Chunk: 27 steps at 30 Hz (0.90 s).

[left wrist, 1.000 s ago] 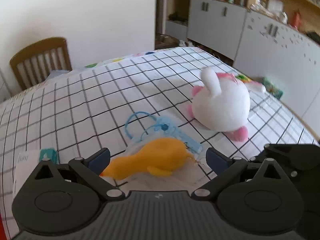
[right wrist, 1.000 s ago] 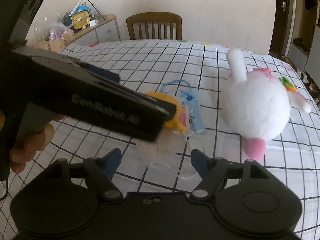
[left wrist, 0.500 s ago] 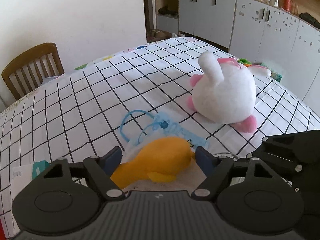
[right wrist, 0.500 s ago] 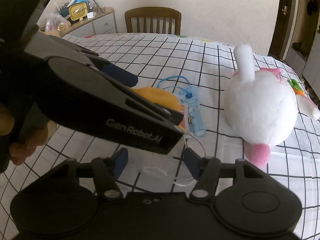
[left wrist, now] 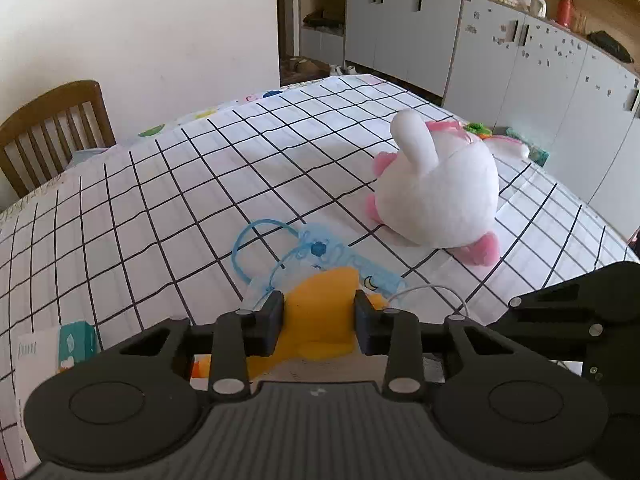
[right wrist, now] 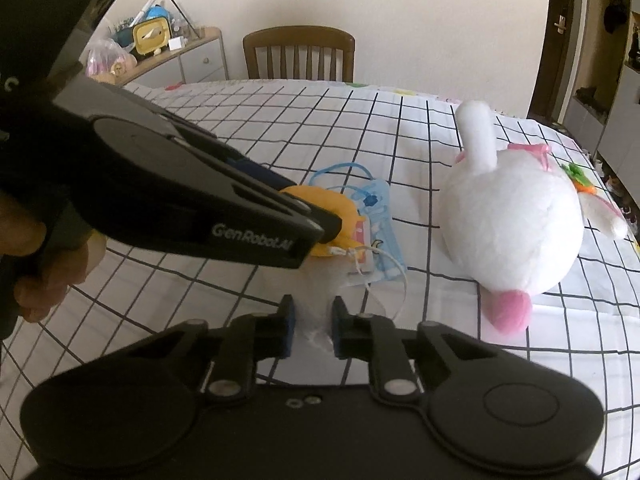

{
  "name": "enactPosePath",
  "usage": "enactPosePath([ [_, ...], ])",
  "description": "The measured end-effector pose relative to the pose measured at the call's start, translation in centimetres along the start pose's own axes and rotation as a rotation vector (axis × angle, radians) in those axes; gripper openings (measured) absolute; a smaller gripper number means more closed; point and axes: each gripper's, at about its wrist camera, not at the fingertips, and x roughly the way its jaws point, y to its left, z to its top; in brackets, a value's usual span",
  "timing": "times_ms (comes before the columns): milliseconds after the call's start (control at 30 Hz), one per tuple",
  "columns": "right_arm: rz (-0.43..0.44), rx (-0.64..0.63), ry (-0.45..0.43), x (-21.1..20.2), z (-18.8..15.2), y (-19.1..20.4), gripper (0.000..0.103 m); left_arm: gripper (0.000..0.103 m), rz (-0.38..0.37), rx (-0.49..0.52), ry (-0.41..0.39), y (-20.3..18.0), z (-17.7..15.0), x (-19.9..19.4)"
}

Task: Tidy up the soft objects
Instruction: 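Lift the yellow duck with the left gripper while the right gripper lifts the clear item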

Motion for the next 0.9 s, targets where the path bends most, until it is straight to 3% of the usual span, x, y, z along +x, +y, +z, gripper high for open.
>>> enactPosePath([
  [467,0.071,-0.021,-0.116,-5.0,0.4,0.3,0.01,0.028,-0.054,-0.113,-0.058,1.3,0.1,-4.7],
  [900,0.152,-0.09,-0.218,-9.3,2.3,3.0,0.009,0.022,-0.004,-0.228,-0.14,4.4,-1.3,-11.1],
])
